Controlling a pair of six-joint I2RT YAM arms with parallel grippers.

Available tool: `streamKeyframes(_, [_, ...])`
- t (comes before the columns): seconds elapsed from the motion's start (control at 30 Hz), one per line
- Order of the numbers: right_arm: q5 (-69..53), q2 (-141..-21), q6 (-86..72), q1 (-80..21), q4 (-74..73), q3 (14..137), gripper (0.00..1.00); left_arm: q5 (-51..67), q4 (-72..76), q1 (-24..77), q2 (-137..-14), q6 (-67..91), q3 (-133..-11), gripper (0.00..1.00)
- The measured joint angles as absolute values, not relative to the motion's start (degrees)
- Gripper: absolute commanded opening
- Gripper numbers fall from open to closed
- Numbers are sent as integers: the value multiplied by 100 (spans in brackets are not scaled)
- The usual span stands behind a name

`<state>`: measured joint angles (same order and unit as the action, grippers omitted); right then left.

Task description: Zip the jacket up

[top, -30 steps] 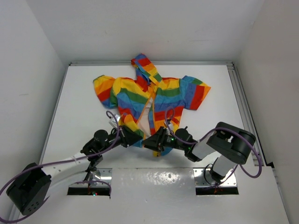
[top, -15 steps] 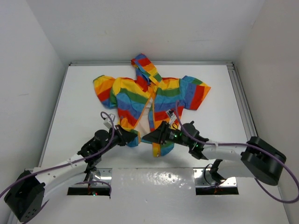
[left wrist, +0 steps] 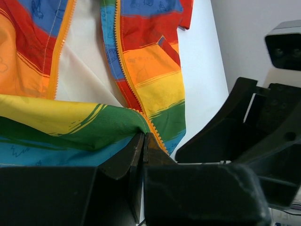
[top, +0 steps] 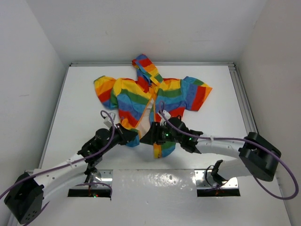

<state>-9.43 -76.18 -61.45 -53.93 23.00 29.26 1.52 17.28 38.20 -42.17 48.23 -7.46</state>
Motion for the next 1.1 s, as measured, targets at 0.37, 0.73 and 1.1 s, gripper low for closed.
streamKeyframes(0.37, [-1002,-8267,-6191,-5419,2681,3173,34,287,1728,3819,-4147,4775,-751,0])
streamKeyframes(0.73, [-1037,-8597,-6453,-5419,3435,3140,9,558,1656,3819,-3972,4748,-751,0])
streamKeyframes(1.1, [-875,-8538,-6923,-5424,4539,2423,0,744,1374,3819,-3658,4834,-751,30])
